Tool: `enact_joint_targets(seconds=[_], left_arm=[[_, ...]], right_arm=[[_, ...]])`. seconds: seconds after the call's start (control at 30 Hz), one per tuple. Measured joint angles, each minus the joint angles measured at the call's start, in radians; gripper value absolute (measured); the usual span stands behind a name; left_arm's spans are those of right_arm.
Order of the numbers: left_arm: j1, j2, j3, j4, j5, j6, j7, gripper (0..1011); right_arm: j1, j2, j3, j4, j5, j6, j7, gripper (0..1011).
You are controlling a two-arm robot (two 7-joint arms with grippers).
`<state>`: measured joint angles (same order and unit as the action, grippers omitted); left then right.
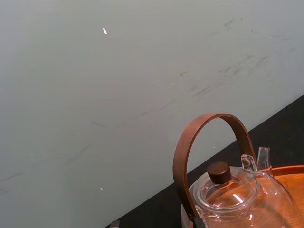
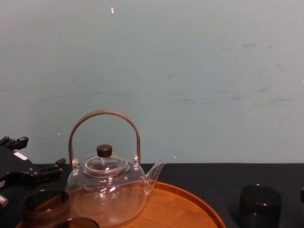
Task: Pick up the glass from the table and place it on the tray.
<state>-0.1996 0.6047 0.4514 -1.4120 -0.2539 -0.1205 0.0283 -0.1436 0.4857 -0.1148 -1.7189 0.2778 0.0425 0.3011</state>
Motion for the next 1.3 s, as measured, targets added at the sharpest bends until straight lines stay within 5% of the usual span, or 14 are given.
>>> enact_joint_targets(seconds=[0.57,1.3], left_arm=[[0.0,0.0,0.0,0.0,0.0,0.0,0.0,1001],[0.0,0.0,0.0,0.0,0.0,0.0,0.0,1001]], right_arm=[[0.137,-0.026,-0.095,0.123,-0.034,0.104,0.043,1002],[0.285,-0.083,-0.163,0.279,-0.096,0.124,0.044,1002]])
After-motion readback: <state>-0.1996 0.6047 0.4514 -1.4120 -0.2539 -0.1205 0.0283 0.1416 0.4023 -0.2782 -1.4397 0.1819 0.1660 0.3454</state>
